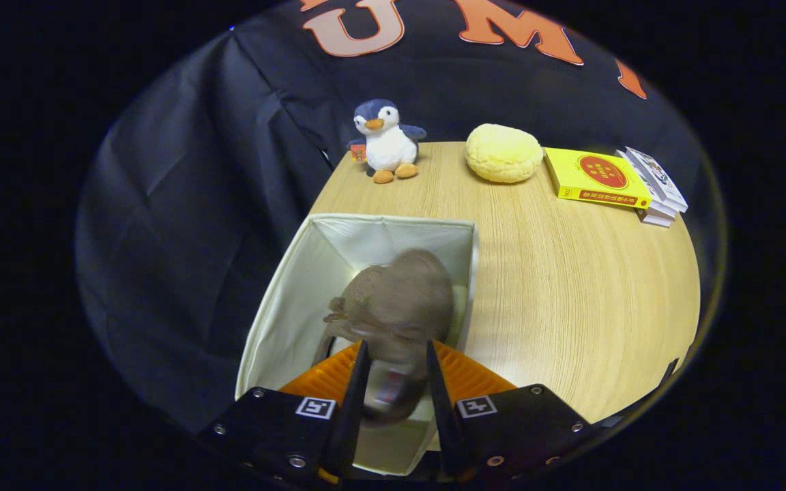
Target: Open the storage box then place both shoes into the box .Put the left shoe in first, then the right shoe, with the right side of both shoes facing outward in a uniform manner.
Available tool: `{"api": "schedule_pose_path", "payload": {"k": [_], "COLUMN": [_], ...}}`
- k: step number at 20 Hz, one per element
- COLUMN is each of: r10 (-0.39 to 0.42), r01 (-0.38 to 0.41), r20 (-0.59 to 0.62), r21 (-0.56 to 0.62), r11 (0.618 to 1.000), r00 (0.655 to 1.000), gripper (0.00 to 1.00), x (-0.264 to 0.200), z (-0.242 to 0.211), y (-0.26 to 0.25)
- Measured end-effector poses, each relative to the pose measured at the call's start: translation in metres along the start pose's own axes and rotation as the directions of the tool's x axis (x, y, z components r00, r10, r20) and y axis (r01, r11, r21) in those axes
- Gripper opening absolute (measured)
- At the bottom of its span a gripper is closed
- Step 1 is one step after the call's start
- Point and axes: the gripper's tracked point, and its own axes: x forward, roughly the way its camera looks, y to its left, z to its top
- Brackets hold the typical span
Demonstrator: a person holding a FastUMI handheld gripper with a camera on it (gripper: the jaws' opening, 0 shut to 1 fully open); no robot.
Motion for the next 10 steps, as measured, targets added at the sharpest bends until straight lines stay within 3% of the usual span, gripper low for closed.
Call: {"api": "schedule_pose_path", "payload": {"k": [3,10], "r10": [0.043,0.036], "r01": [-0.043,-0.037], "r20": [0.059,0.219], "r21": [-0.005,0.002], "r11": [0.999,0.999], "r00": [0.997,0.975], "gripper": [0.67,0.88], "x": [-0.024,-0.078], "z": [0.016,0.047], "y": [-0.022,-0.11]}}
